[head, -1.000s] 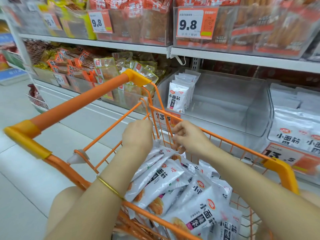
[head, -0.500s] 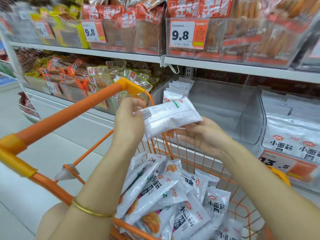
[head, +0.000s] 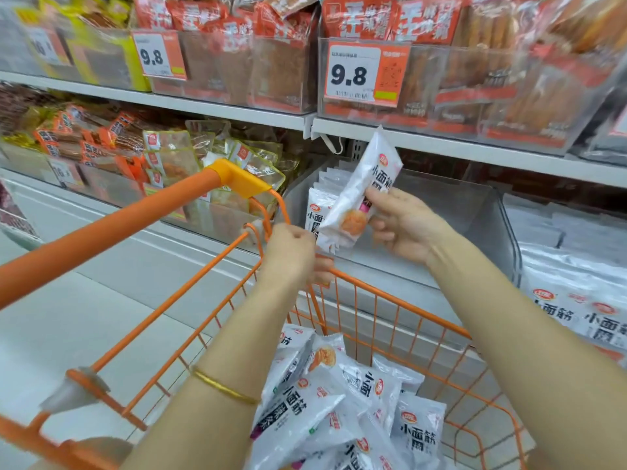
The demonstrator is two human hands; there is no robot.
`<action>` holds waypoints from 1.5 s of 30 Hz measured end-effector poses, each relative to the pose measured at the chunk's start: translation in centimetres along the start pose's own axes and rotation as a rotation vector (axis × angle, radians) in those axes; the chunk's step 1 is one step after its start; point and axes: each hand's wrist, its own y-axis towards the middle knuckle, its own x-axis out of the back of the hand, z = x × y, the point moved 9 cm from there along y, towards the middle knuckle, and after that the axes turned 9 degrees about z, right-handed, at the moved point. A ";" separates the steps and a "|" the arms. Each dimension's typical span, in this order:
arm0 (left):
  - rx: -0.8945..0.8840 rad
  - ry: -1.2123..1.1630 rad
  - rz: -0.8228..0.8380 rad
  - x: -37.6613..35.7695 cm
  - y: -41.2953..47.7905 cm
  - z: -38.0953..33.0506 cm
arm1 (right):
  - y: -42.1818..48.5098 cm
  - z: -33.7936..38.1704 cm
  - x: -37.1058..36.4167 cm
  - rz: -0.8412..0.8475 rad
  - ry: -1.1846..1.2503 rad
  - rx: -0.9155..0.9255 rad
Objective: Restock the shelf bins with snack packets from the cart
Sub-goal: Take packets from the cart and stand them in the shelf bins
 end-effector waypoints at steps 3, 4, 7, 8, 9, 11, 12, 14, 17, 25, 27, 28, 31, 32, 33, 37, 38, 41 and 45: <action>-0.217 0.630 -0.183 2.1 -0.2 -1.7 | 1.9 -0.8 2.3 -0.263 -0.343 -0.089; -0.219 0.701 -0.172 2.1 -0.1 -1.4 | 2.5 -1.5 2.4 -0.300 -0.466 -0.139; -0.148 0.786 -0.113 2.4 0.4 0.1 | 4.5 -4.4 1.5 -0.300 -0.583 -0.253; -0.131 0.799 -0.099 2.5 0.4 0.2 | 5.1 -5.2 1.3 -0.311 -0.587 -0.277; -0.122 0.810 -0.094 2.7 0.3 0.3 | 5.7 -5.8 1.2 -0.330 -0.608 -0.293; -0.095 0.856 -0.078 2.9 0.1 0.5 | 6.8 -6.3 1.3 -0.363 -0.731 -0.311; -0.077 0.890 -0.055 2.8 0.0 0.6 | 7.1 -6.4 1.3 -0.373 -0.778 -0.312; -0.042 0.956 0.041 2.2 -0.5 0.7 | 7.5 -6.7 1.2 -0.381 -0.775 -0.307; 0.060 1.114 0.288 0.7 -1.9 1.0 | 7.8 -7.5 1.3 -0.359 -0.655 -0.321; 0.280 1.459 0.478 1.4 -4.6 3.5 | 6.4 -6.1 1.3 -0.345 -0.718 -0.289; 0.283 1.466 0.486 1.7 -4.9 3.3 | 5.0 -3.6 0.6 -0.392 -0.852 -0.191; 0.281 1.456 0.496 1.8 -5.1 3.2 | 4.2 -2.4 0.1 -0.405 -0.904 -0.127; 0.285 1.456 0.487 2.5 -5.7 3.0 | 0.6 -0.2 -2.4 -0.365 -0.873 0.066; 0.276 1.473 0.469 2.7 -5.9 2.7 | -0.5 0.0 -3.1 -0.341 -0.855 0.114; 0.258 1.486 0.445 2.8 -6.0 2.4 | -1.6 0.1 -3.9 -0.315 -0.848 0.145; 0.108 1.415 0.255 3.5 -5.6 0.4 | -4.4 -1.5 -6.3 -0.149 -0.796 0.118; 0.049 1.335 0.206 3.7 -5.5 -0.3 | -4.7 -2.1 -6.7 -0.105 -0.759 0.090; -0.168 1.051 0.053 4.7 -5.4 -3.3 | -5.3 -3.7 -7.8 0.012 -0.614 0.003; -0.397 0.604 -0.010 5.9 -5.3 -6.5 | -6.0 -5.2 -9.2 0.211 -0.452 -0.121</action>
